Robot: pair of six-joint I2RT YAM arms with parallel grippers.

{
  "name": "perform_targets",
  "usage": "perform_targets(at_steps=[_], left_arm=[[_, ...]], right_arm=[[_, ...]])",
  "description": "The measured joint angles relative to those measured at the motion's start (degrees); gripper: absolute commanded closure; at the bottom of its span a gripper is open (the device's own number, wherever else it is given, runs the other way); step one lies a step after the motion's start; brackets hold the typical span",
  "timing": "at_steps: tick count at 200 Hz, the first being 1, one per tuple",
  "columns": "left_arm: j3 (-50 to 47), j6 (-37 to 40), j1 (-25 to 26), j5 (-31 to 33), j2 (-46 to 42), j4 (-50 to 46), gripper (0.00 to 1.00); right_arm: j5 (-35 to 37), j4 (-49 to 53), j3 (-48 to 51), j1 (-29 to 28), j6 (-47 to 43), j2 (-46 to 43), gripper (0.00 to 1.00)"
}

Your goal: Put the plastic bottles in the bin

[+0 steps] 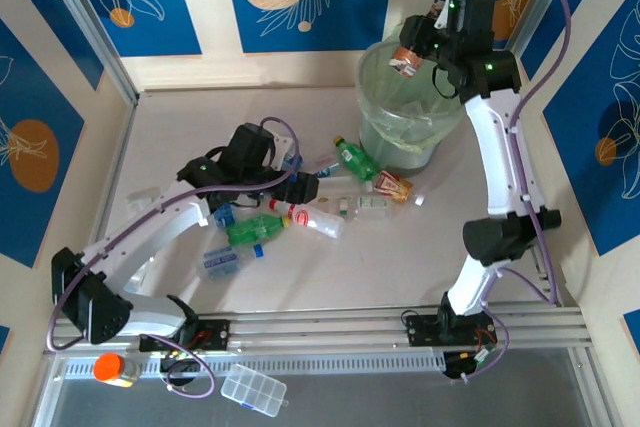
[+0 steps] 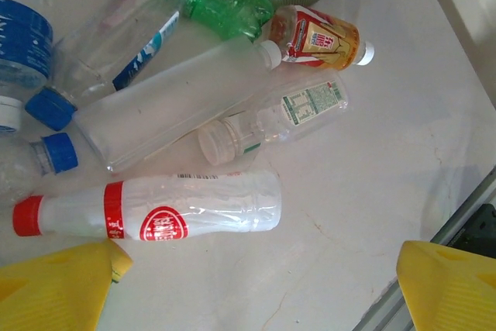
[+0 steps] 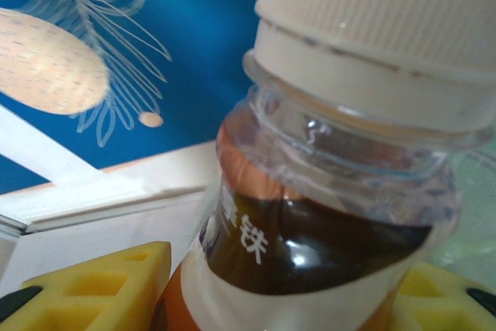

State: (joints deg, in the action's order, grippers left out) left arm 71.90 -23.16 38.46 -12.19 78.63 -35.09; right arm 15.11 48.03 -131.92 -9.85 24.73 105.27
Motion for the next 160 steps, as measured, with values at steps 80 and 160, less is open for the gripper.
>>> perform_targets(at_steps=[80,160], left_arm=[[-2.3,-2.1,-4.6,-0.2,-1.9,0.1,0.05],[-8.1,-2.9,-4.6,3.1,-10.7,-3.5,0.05]], right_arm=[[-4.5,13.8,-6.6,0.7,5.0,19.3,0.64],[-6.9,19.8,-14.0,0.7,4.7,32.0,0.50]])
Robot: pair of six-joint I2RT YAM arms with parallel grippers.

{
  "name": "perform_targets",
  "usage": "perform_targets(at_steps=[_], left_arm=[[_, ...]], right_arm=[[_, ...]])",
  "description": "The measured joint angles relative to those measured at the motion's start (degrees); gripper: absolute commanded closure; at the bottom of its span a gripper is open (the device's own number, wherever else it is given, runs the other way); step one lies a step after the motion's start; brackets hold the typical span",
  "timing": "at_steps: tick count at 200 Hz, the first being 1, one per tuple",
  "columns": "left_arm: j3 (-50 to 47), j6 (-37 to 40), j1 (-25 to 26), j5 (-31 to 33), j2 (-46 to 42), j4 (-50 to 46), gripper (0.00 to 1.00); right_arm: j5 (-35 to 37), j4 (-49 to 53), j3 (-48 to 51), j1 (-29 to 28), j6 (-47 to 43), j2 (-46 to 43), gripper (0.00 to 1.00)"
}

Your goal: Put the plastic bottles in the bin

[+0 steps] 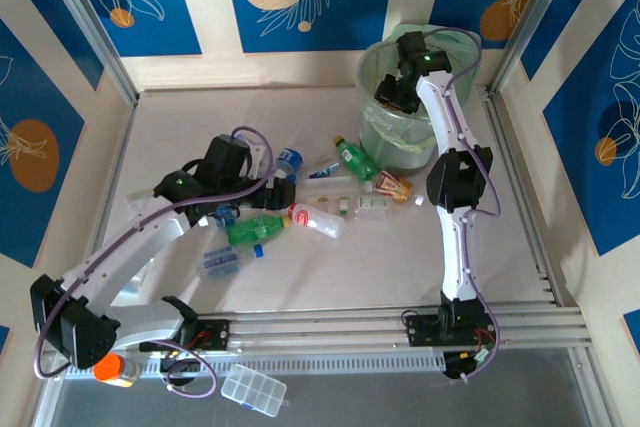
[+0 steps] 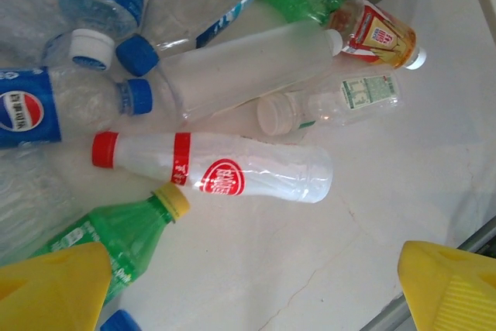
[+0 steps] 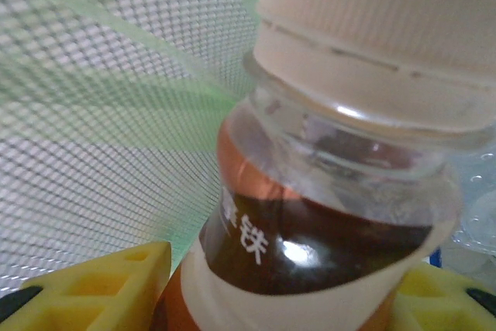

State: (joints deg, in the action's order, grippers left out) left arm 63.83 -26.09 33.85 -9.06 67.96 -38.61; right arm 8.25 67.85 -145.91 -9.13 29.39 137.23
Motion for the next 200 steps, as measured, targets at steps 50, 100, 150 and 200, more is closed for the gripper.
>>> perform_targets(at_steps=[50,100,150,200], left_arm=[[-1.0,-0.5,0.0,1.9,-2.3,-2.1,0.03],[-1.1,-1.0,0.0,2.8,-4.1,-3.2,0.03],[-1.4,-2.5,0.0,3.4,-7.8,-4.7,0.02],[-1.7,-5.7,-0.1,5.4,-11.4,-7.4,0.02]], right_arm=[[-0.2,0.8,0.0,0.0,-1.7,0.7,0.25],[1.2,0.8,0.0,0.0,-2.4,-1.6,0.16],[3.4,0.2,0.0,-0.2,-2.4,-14.0,0.13],[8.8,-2.8,5.0,-5.2,-3.7,-27.8,0.16]])
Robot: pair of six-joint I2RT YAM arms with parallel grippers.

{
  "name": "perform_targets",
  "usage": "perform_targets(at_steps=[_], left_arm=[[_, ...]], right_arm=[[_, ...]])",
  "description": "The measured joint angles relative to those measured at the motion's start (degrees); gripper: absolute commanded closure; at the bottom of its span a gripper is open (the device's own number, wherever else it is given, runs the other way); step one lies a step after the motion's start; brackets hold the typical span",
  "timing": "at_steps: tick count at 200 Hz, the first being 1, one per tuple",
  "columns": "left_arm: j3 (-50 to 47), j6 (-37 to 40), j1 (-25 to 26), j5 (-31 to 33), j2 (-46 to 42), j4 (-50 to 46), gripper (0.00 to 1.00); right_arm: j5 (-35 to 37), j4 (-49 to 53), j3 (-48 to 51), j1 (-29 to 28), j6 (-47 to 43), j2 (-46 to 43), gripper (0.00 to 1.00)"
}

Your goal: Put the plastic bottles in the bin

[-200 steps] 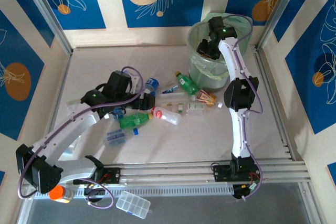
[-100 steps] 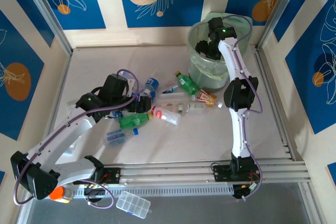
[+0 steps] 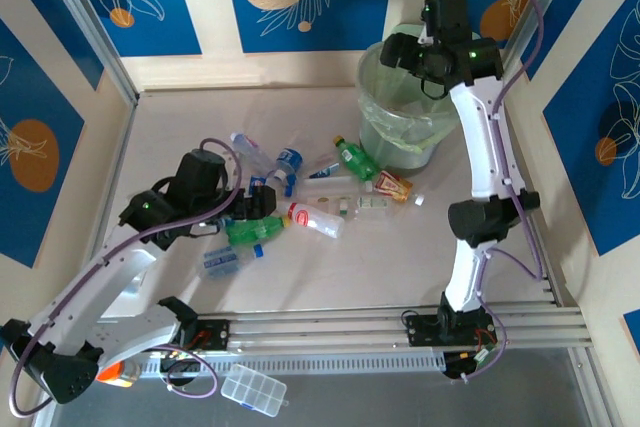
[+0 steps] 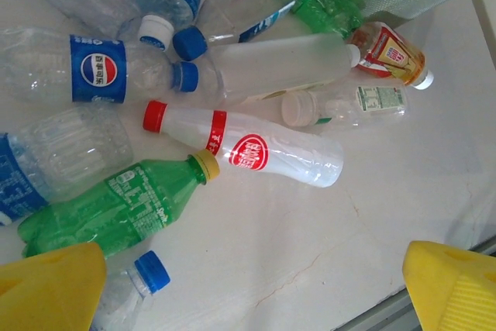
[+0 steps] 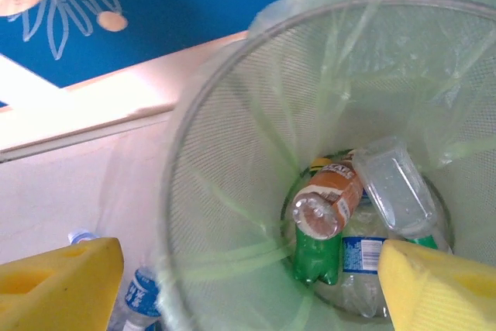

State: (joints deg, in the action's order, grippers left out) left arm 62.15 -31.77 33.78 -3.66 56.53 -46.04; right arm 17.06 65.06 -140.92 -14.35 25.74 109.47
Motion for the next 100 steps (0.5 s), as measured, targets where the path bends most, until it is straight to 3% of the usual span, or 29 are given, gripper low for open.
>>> perform_targets(at_steps=[30,61,100], left_arm=[[-0.7,-2.3,0.0,1.5,-1.9,-1.2,0.02],[-0.8,-6.2,0.0,5.5,-3.7,-4.4,0.02],[-1.2,-17.8,-0.6,11.7,-5.7,-10.6,0.04]], right_arm=[[2.2,-4.1,10.5,-5.3,-1.5,-8.1,0.19],[2.9,-13.2,28.7,-12.9,-4.7,-19.5,0.26],[4.2,-24.7,45.7,-26.3,-10.3,-32.8,0.31]])
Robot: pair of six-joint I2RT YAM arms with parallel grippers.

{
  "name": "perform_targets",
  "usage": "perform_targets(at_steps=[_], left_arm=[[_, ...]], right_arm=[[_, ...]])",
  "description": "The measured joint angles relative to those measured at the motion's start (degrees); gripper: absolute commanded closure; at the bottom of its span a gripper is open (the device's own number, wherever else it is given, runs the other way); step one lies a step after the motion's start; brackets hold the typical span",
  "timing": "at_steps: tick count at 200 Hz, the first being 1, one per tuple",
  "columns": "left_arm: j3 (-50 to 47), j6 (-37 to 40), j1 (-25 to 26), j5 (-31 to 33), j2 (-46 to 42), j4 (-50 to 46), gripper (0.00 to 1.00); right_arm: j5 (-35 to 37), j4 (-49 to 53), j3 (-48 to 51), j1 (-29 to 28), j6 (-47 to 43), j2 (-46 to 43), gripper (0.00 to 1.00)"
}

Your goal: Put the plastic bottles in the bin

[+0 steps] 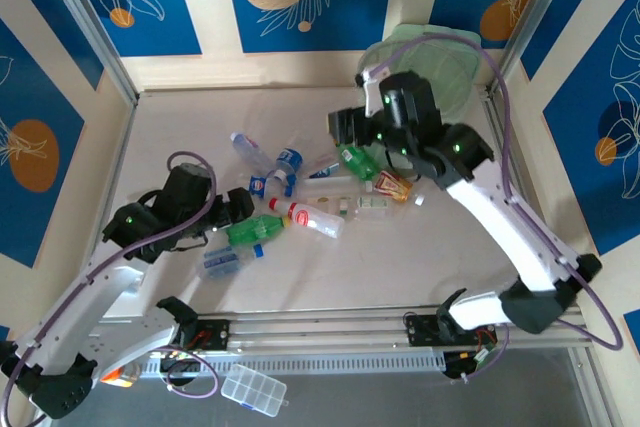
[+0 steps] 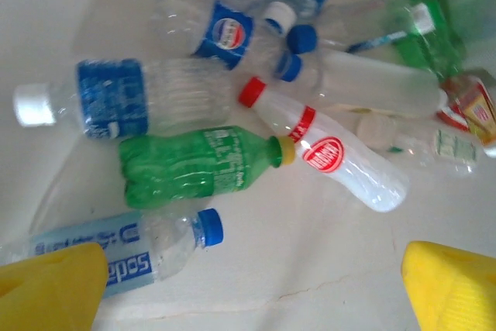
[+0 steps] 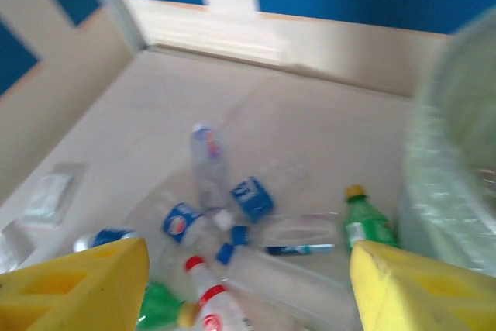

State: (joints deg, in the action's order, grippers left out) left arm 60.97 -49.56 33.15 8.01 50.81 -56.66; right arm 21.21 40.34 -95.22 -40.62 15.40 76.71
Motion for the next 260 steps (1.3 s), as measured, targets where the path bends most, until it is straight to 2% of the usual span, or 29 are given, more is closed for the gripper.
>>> perform_targets(at_steps=[52,114,162,260], left_arm=[[-4.8,-24.3,-3.4,1.8,-1.7,-9.5,0.02],[-19.4,-48.0,-3.5,-3.3,-4.6,-11.9,0.00],[-22.0,-55.2,-3.5,-3.1,-1.4,-8.2,0.01],[-23.2,-61.2,-5.3,-1.3,3.9,-0.4,0.01]], right_arm=[[5.3,-5.8,13.7,-9.4,-1.1,-4.9,0.31],[7.8,-7.6,25.9,-13.0,2.3,-7.3,0.32],[7.7,-9.5,28.4,-14.0,3.3,-8.7,0.32],[9.3,-11.3,30.8,-17.2,7.2,-9.1,0.31]])
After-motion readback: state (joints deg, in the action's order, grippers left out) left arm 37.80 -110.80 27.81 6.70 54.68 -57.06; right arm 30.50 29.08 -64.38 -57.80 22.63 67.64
